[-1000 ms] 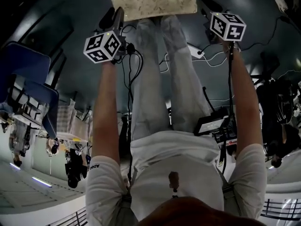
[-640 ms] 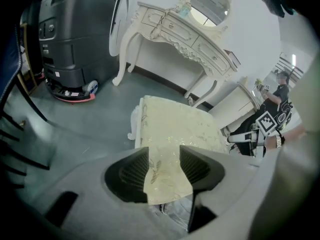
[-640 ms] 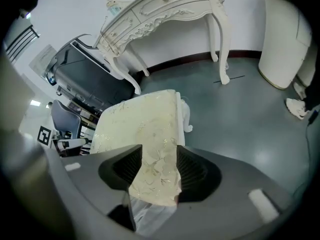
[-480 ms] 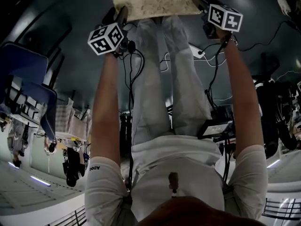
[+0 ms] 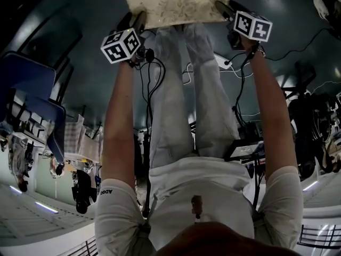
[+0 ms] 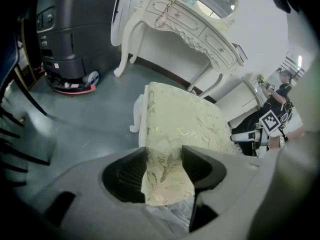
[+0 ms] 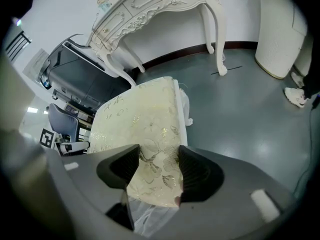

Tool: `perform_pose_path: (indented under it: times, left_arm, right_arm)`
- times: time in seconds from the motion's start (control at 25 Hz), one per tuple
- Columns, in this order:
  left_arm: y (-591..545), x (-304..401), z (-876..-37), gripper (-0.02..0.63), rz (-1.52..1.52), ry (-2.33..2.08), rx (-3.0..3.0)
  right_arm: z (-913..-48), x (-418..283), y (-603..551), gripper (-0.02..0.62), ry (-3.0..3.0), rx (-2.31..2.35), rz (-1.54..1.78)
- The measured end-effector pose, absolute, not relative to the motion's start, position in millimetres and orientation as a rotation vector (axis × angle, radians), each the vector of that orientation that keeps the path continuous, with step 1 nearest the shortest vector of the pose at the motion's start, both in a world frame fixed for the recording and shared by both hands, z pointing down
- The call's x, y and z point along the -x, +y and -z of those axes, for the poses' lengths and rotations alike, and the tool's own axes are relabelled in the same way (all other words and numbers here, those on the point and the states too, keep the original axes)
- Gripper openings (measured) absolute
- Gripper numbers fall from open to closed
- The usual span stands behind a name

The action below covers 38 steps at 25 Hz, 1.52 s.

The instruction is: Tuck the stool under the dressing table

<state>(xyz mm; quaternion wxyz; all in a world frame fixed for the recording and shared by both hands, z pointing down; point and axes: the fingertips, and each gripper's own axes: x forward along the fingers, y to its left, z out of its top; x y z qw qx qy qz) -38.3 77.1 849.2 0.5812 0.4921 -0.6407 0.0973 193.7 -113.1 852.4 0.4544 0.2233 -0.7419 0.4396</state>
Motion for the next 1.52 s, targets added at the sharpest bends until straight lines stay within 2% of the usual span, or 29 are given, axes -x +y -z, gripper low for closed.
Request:
perform_pose_path:
  times: [0.48,1.16,1.52]
  left_arm:
    - [67.3,31.3,-850.6,0.206,-0.350,-1.437,-1.260]
    - [18.1,105.5,-848.3,0.196,-0.494,-1.436,-1.420]
    - [-37.5,132.7,-848.7,0.196,-0.470,-1.456,-1.457]
  right_arm:
    - [-854.6,-203.4,-115.9,0.239,-1.832,-0.539,-1.087]
    - [-855.0,-165.4,-102.8,0.221,-1.815,-0.649,-1.182]
    - [-855.3,-138.5,-158.6,0.218,-1.853,-0.731,-1.155]
